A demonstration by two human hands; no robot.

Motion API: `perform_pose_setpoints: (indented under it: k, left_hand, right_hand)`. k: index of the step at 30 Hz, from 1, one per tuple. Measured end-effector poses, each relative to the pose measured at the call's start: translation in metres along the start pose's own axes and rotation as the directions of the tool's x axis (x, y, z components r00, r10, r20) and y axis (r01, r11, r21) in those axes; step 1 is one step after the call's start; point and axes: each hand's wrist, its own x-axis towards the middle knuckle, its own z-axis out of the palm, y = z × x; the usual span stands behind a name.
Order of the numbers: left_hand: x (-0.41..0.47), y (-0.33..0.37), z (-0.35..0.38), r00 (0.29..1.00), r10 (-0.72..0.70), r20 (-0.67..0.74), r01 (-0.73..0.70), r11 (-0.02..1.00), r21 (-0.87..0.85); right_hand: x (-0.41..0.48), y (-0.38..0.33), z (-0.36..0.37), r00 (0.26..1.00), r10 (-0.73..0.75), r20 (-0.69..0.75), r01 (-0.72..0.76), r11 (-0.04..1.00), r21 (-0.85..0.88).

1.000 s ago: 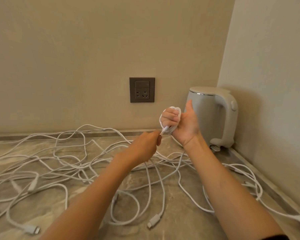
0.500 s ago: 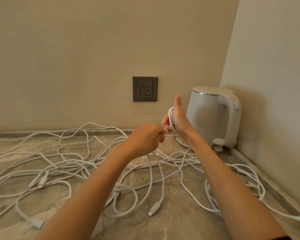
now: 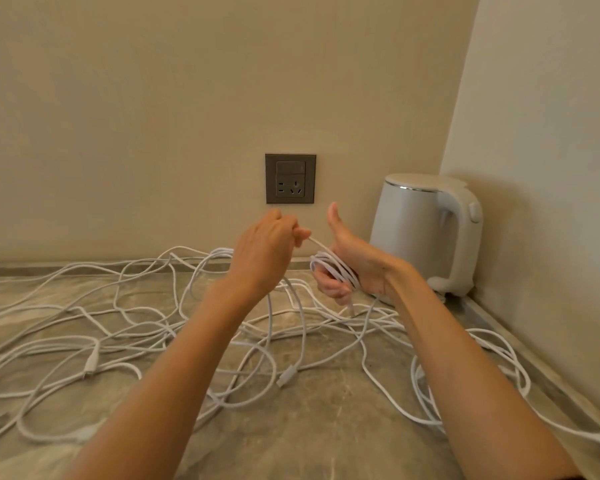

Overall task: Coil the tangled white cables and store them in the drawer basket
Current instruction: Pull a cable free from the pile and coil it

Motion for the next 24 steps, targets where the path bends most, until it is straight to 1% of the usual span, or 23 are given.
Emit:
perform_pose_setpoints:
  k: [3,5,7,10,11,13,15,17,19,20,22,24]
  left_hand:
    - [0.003,-0.001,0.004,0.999,-0.044,-0.018,0.042,0.994,-0.100]
    - [0.004,-0.001,0.007,0.999,-0.047,-0.015,0.045,0.989,-0.139]
    - [0.002,-0.001,0.012,0.998,-0.044,0.034,0.049,0.983,-0.178]
    - [0.000,-0.002,0.021,0.990,-0.038,0.139,0.071,0.968,-0.240]
    - [0.001,-0.002,0.024,0.985,-0.035,0.167,0.078,0.964,-0.253]
    - [0.000,-0.001,0.027,0.972,-0.023,0.234,0.086,0.961,-0.262]
    - [-0.002,0.003,0.032,0.949,-0.022,0.316,0.090,0.975,-0.202]
    - [-0.006,0.008,0.036,0.920,-0.029,0.390,0.094,0.984,-0.148]
    - [-0.009,0.013,0.037,0.883,-0.019,0.468,0.098,0.985,-0.143]
    - [-0.010,0.014,0.036,0.862,-0.008,0.506,0.091,0.986,-0.139]
    - [-0.011,0.015,0.034,0.810,0.024,0.586,0.066,0.989,-0.131]
    - [-0.011,0.015,0.033,0.762,0.056,0.645,0.041,0.990,-0.134]
  right_hand:
    - [0.003,0.000,0.000,0.978,-0.109,0.178,0.068,0.973,0.219]
    - [0.004,-0.001,0.000,0.943,-0.210,0.258,0.102,0.921,0.377]
    - [0.005,-0.002,-0.001,0.905,-0.305,0.297,0.112,0.843,0.526]
    - [0.012,-0.002,-0.005,0.862,-0.396,0.316,0.102,0.748,0.656]
    - [0.015,0.000,-0.006,0.839,-0.433,0.329,0.088,0.705,0.704]
    - [0.020,0.003,-0.009,0.794,-0.509,0.331,0.032,0.579,0.814]
    - [0.021,0.006,-0.014,0.810,-0.522,0.267,0.031,0.493,0.870]
    - [0.017,0.006,-0.016,0.853,-0.488,0.182,0.044,0.416,0.908]
    - [0.012,0.002,-0.015,0.920,-0.393,0.018,0.136,0.363,0.922]
    - [0.009,0.000,-0.014,0.938,-0.337,-0.081,0.204,0.349,0.914]
    - [0.003,-0.005,-0.010,0.928,-0.265,-0.263,0.342,0.319,0.884]
    - [0.000,-0.010,-0.007,0.893,-0.232,-0.385,0.444,0.324,0.835]
